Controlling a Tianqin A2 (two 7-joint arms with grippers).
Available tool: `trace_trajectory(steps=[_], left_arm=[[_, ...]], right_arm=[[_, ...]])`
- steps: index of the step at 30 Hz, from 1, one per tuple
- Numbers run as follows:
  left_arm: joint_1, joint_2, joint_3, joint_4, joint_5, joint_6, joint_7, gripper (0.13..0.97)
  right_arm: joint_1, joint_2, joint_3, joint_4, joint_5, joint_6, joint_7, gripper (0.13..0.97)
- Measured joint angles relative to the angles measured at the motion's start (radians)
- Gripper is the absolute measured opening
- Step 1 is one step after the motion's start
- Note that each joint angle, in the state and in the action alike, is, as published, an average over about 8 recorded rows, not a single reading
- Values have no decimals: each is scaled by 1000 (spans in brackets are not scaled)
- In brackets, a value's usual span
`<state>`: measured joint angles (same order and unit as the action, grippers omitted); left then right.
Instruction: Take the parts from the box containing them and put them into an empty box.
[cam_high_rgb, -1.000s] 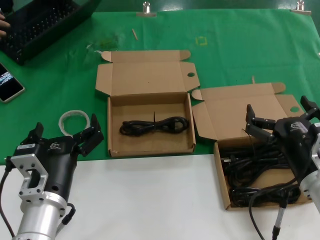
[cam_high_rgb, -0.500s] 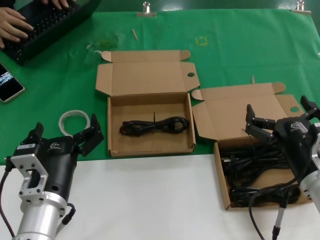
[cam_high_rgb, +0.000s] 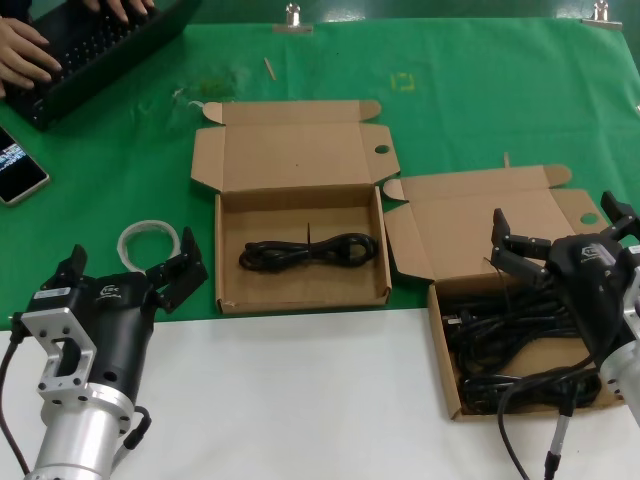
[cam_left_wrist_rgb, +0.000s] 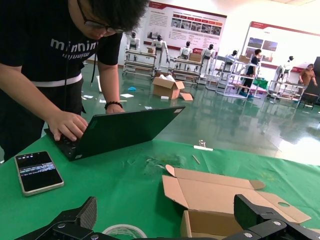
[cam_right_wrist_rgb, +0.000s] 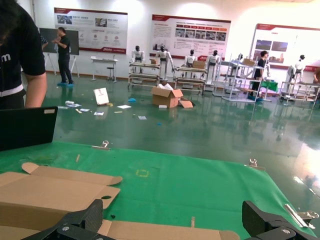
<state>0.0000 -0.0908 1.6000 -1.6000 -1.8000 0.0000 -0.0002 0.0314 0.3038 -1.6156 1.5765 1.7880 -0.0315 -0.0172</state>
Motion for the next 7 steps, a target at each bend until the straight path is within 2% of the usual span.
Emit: trace_trajectory(steps=[7], left_arm=[[0, 0, 0, 0, 0, 0, -1, 966]], right_arm=[[0, 0, 0, 0, 0, 0, 0, 966]])
